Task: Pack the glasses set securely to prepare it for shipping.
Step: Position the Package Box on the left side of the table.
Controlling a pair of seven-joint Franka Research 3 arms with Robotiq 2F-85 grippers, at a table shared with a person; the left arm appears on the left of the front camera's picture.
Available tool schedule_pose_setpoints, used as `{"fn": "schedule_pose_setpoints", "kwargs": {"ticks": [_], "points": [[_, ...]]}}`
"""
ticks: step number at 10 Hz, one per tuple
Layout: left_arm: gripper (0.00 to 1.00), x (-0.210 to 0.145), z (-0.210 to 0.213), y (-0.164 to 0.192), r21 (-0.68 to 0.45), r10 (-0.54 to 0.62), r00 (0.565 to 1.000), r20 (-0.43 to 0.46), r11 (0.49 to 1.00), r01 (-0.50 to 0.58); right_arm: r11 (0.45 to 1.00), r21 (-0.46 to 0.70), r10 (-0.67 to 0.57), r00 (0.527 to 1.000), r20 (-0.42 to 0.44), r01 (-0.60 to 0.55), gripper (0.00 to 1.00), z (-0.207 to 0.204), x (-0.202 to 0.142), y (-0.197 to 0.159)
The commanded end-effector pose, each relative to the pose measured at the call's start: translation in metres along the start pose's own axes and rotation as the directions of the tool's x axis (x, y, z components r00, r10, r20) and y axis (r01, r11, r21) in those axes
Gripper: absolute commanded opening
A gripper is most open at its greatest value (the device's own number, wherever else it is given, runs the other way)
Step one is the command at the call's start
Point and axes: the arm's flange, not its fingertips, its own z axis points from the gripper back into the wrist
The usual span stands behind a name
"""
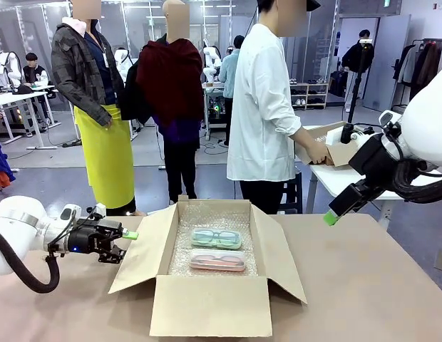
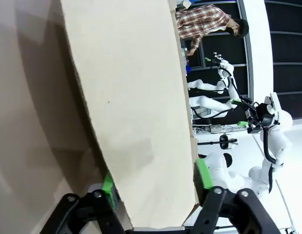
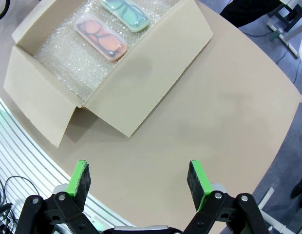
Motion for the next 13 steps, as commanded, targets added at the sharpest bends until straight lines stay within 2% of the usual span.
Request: {"fn": "schedule_pose_setpoints", "kwargs": {"ticks": [1,2,3,5,8,10,11,13], "points": [[0.00,-0.002,0.006,-0.002,-0.050,0.004,1.000,-0.005,0.999,-0.004,1.000,-0.011,0.002,1.000,0.006,-0.002,1.00,-0.001,0.000,0.000],[0.00,-0.008,0.009,-0.007,-0.063,-0.012,1.000,-0.006,0.998,0.012,1.000,-0.011,0.002,1.000,0.006,-0.002,1.00,-0.001,0.000,0.000],[0.15,-0.011,0.012,-0.012,-0.080,-0.028,1.000,-0.002,0.996,0.028,1.000,-0.011,0.002,1.000,0.006,-0.002,1.00,-0.001,0.000,0.000],[0.00,-0.015,0.015,-0.019,-0.092,-0.048,0.999,-0.007,0.995,0.047,1.000,-0.011,0.002,1.000,0.006,-0.002,1.00,-0.001,0.000,0.000],[0.00,-0.018,0.017,-0.021,-0.119,-0.051,0.999,-0.017,0.992,0.049,1.000,-0.011,0.002,1.000,0.006,-0.002,1.00,-0.001,0.000,0.000],[0.00,-0.016,0.009,-0.011,-0.076,-0.020,0.999,-0.038,0.997,0.017,1.000,-0.011,0.002,1.000,0.006,-0.002,1.00,-0.001,0.000,0.000],[0.00,-0.009,0.012,-0.017,-0.099,-0.027,1.000,-0.009,0.995,0.026,1.000,-0.011,0.002,1.000,0.006,-0.002,1.00,-0.001,0.000,0.000],[0.00,-0.009,0.012,-0.017,-0.099,-0.027,1.000,-0.009,0.995,0.026,1.000,-0.011,0.002,1.000,0.006,-0.002,1.00,-0.001,0.000,0.000]]}}
